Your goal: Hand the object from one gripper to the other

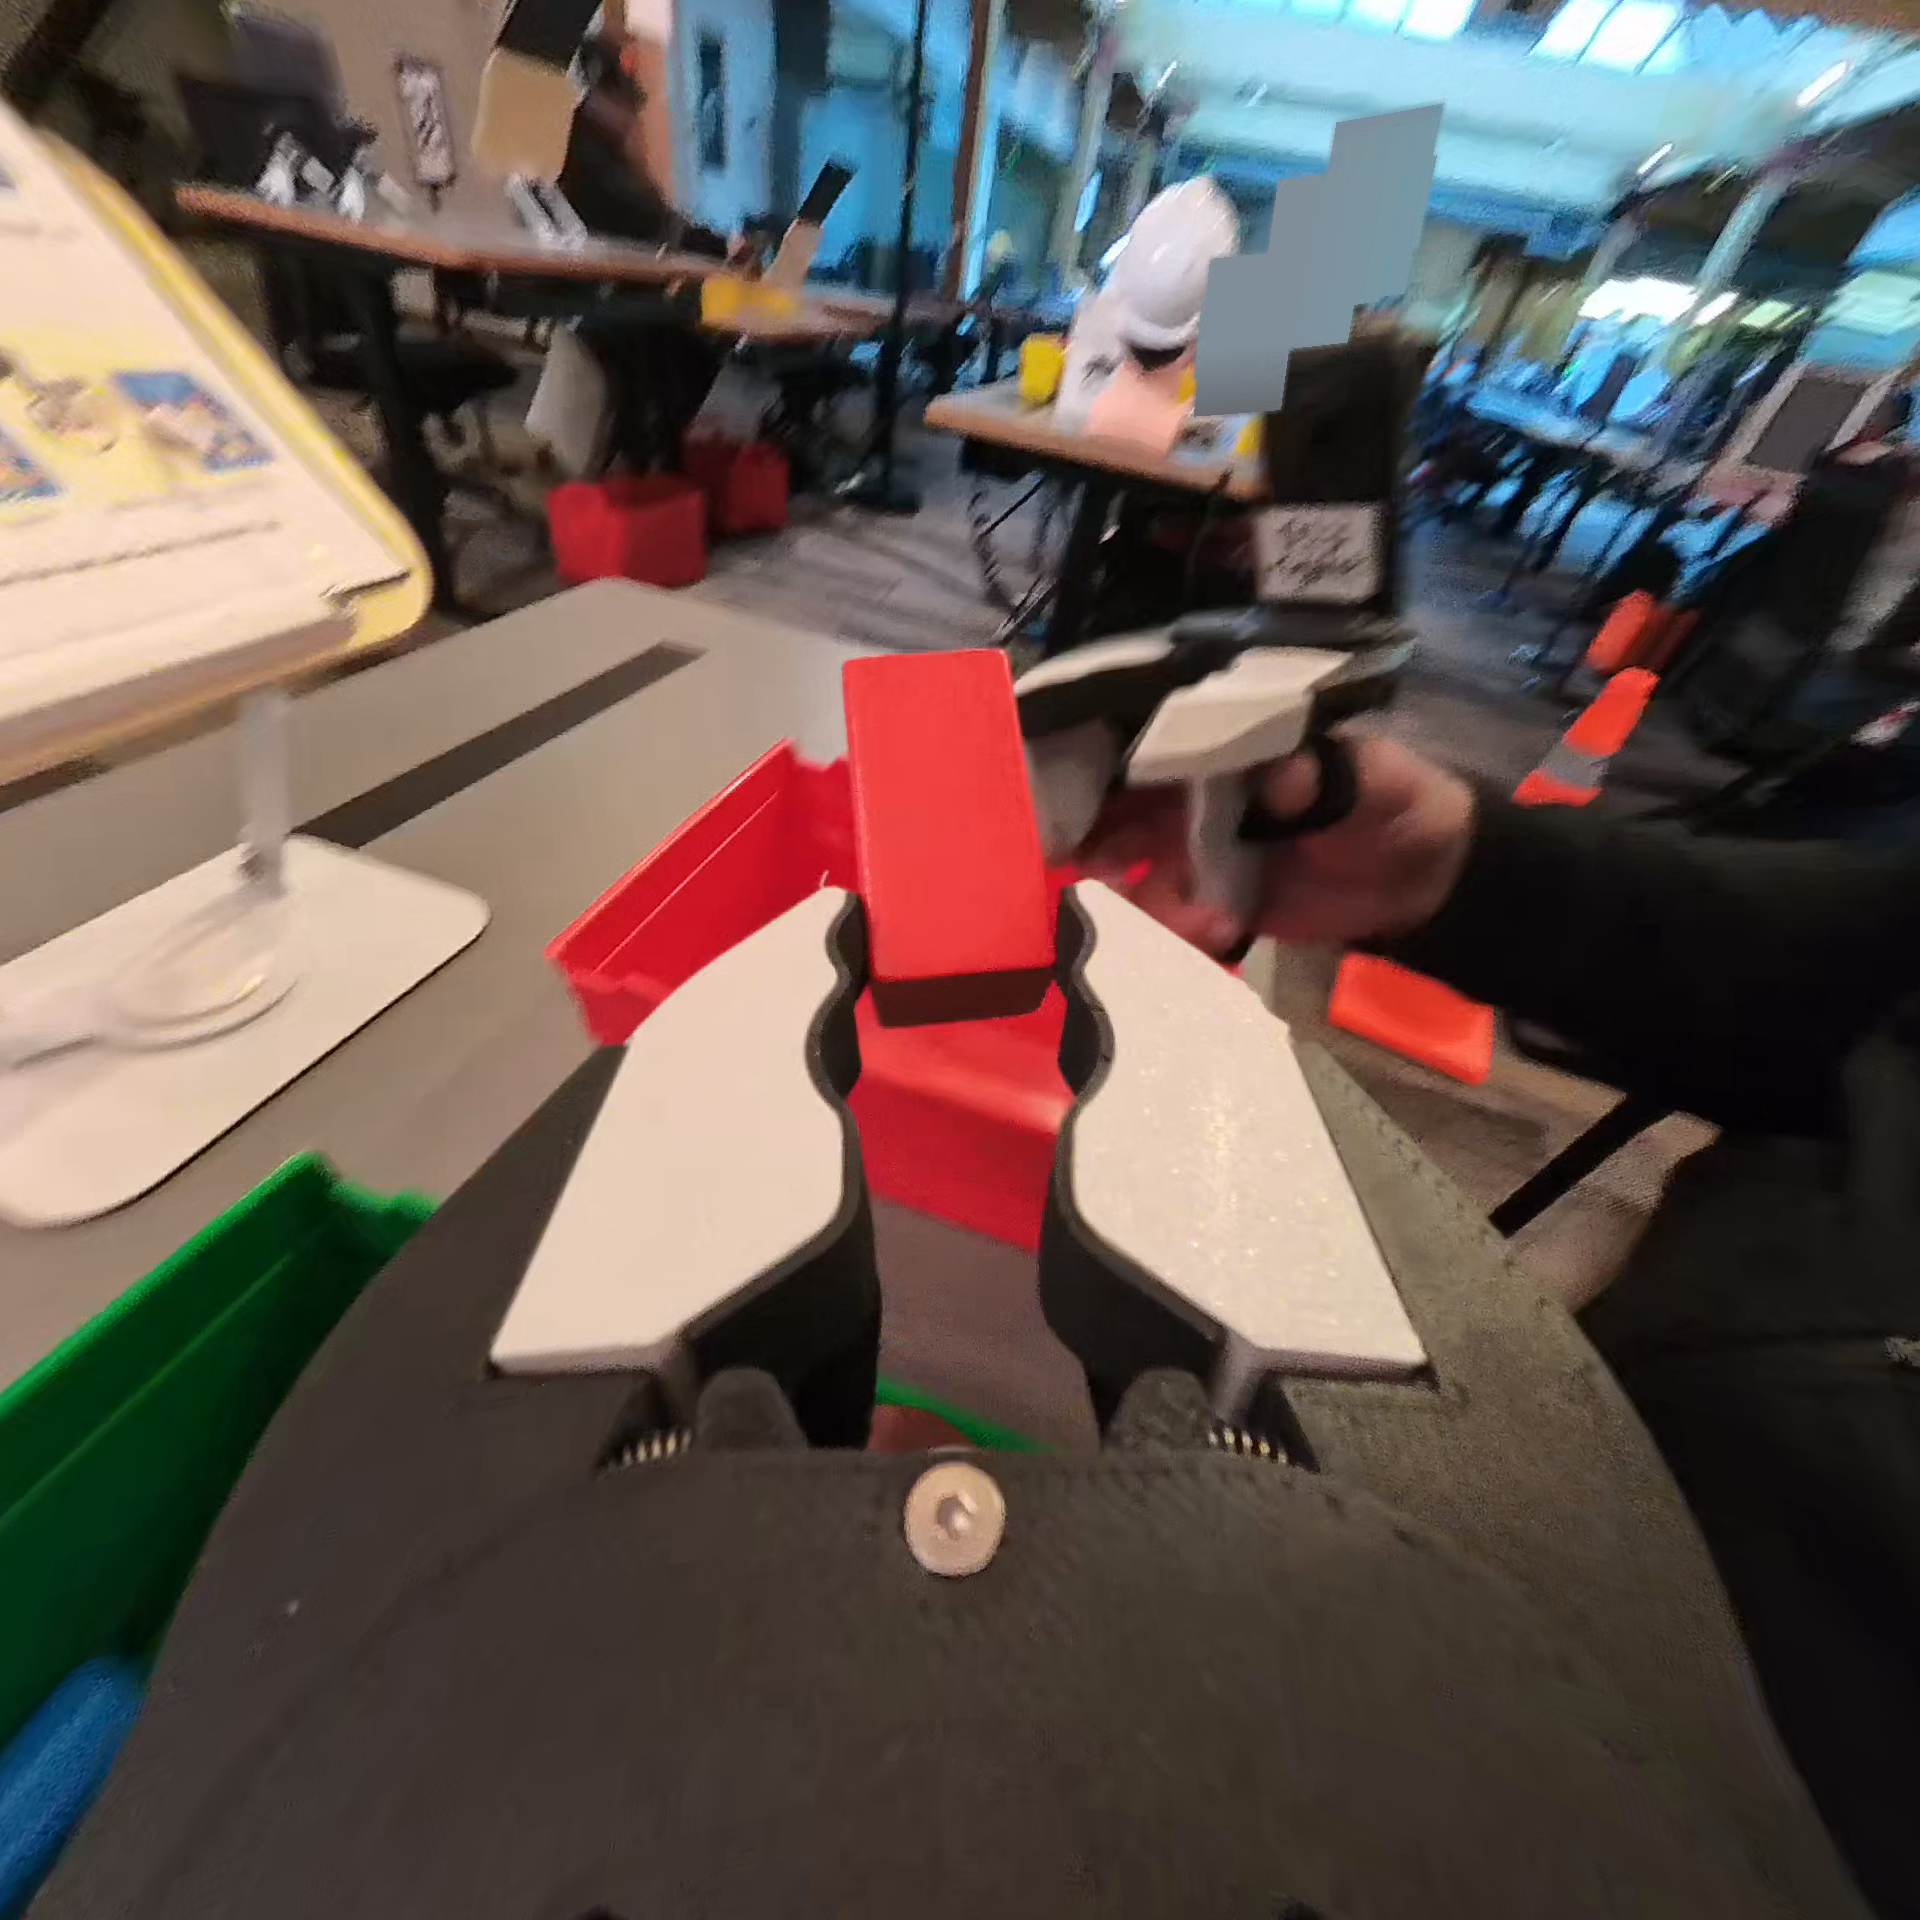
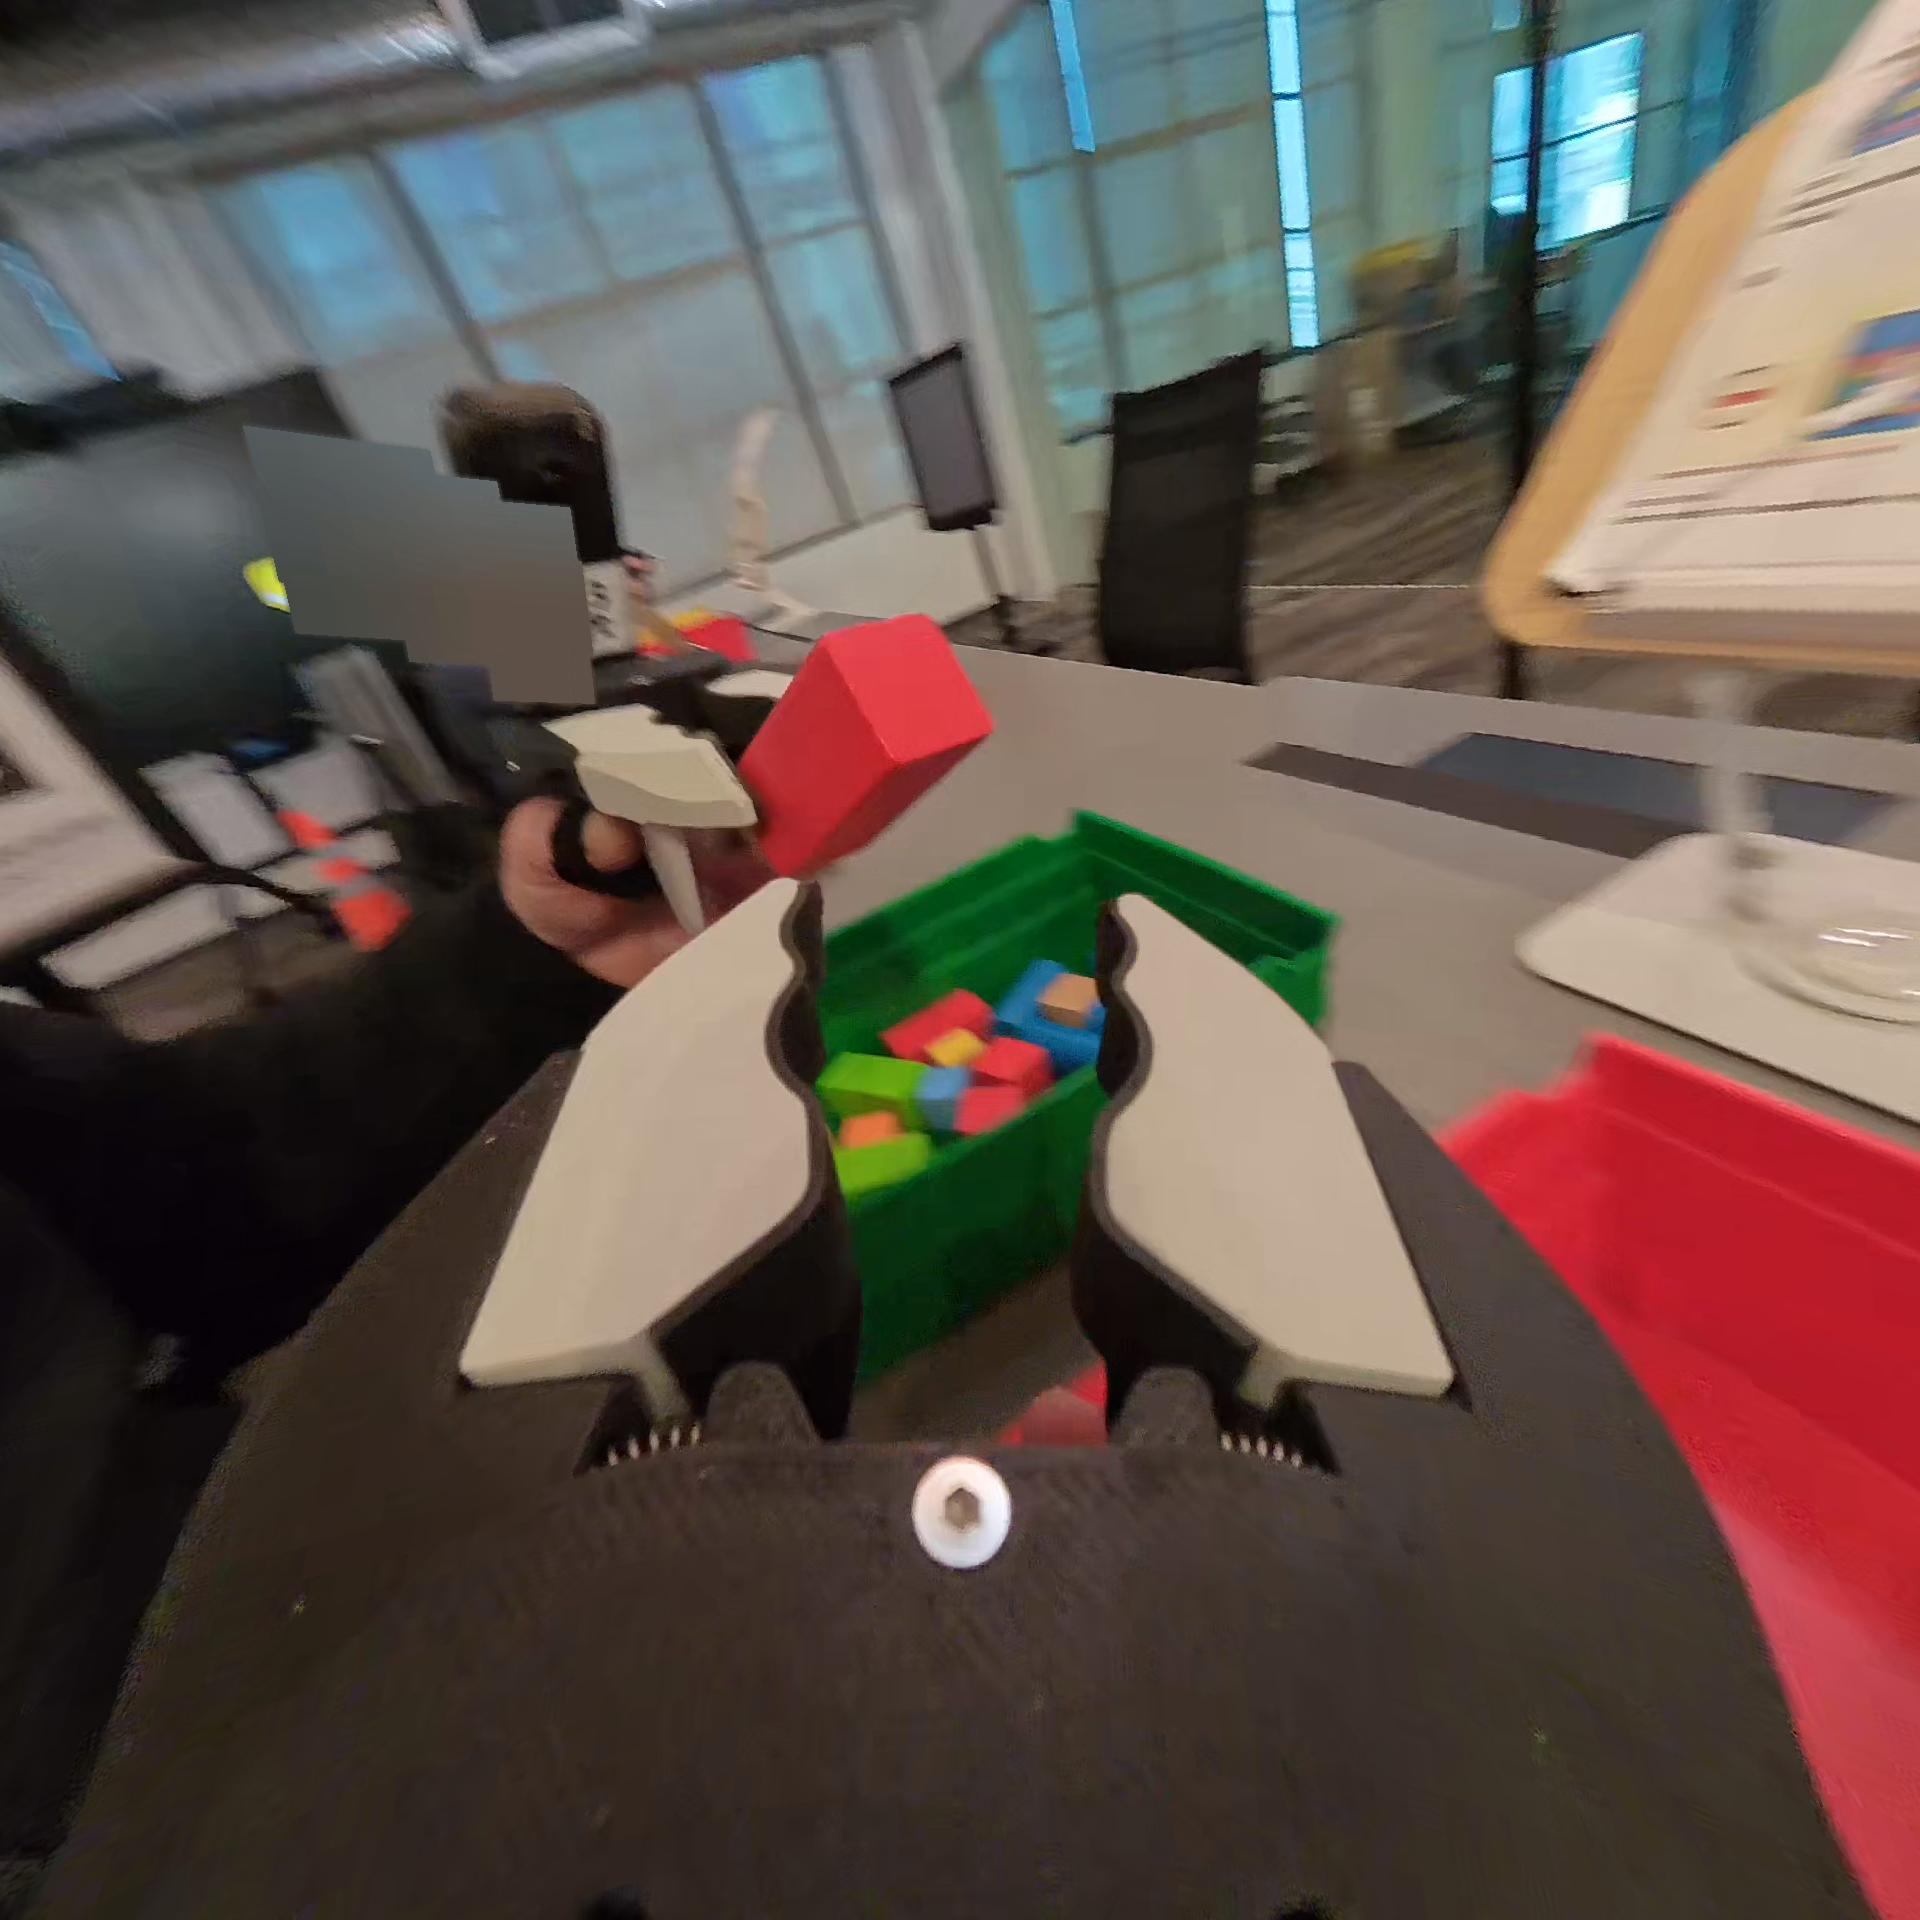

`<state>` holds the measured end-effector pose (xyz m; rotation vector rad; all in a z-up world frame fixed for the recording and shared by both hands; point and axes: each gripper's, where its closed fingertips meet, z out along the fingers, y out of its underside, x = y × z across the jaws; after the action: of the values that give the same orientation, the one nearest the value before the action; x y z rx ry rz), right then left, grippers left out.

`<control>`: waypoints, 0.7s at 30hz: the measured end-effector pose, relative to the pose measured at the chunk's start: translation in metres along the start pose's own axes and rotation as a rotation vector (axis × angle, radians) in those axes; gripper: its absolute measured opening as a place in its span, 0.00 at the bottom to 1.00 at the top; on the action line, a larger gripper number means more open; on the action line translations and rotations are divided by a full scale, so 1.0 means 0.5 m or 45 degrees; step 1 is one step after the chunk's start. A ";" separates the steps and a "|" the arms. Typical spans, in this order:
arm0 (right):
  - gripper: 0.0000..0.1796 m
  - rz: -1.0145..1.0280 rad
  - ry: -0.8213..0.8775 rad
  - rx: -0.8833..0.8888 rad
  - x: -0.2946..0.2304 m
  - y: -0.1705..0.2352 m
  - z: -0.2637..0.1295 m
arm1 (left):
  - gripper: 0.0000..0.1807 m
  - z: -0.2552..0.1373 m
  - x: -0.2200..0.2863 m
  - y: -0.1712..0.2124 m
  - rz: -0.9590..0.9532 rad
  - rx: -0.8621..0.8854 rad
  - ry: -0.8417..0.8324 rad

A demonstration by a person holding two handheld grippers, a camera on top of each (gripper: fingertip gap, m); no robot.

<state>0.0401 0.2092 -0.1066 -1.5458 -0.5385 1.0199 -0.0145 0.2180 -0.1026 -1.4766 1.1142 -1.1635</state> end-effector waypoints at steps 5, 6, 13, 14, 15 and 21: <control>0.27 0.111 -0.277 0.106 -0.071 -0.011 0.043 | 0.19 0.028 0.078 -0.026 -0.112 0.167 0.236; 0.22 0.097 -0.300 0.136 -0.078 -0.017 0.041 | 0.19 0.033 0.081 -0.023 -0.113 0.172 0.235; 0.18 0.029 -0.318 0.160 -0.087 -0.038 0.020 | 0.19 0.047 0.102 -0.019 -0.202 0.207 0.349; 0.18 0.024 -0.299 0.134 -0.080 -0.037 0.019 | 0.19 0.052 0.100 -0.016 -0.217 0.202 0.337; 0.18 0.015 -0.270 0.113 -0.069 -0.038 0.015 | 0.19 0.055 0.095 -0.014 -0.218 0.194 0.313; 0.18 -0.183 0.217 -0.218 0.097 -0.010 -0.046 | 0.20 0.012 0.032 -0.034 -0.086 0.222 0.080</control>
<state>0.0852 0.2364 -0.1175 -1.7008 -0.6202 0.7400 -0.0044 0.2060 -0.0841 -1.3598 0.9846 -1.3275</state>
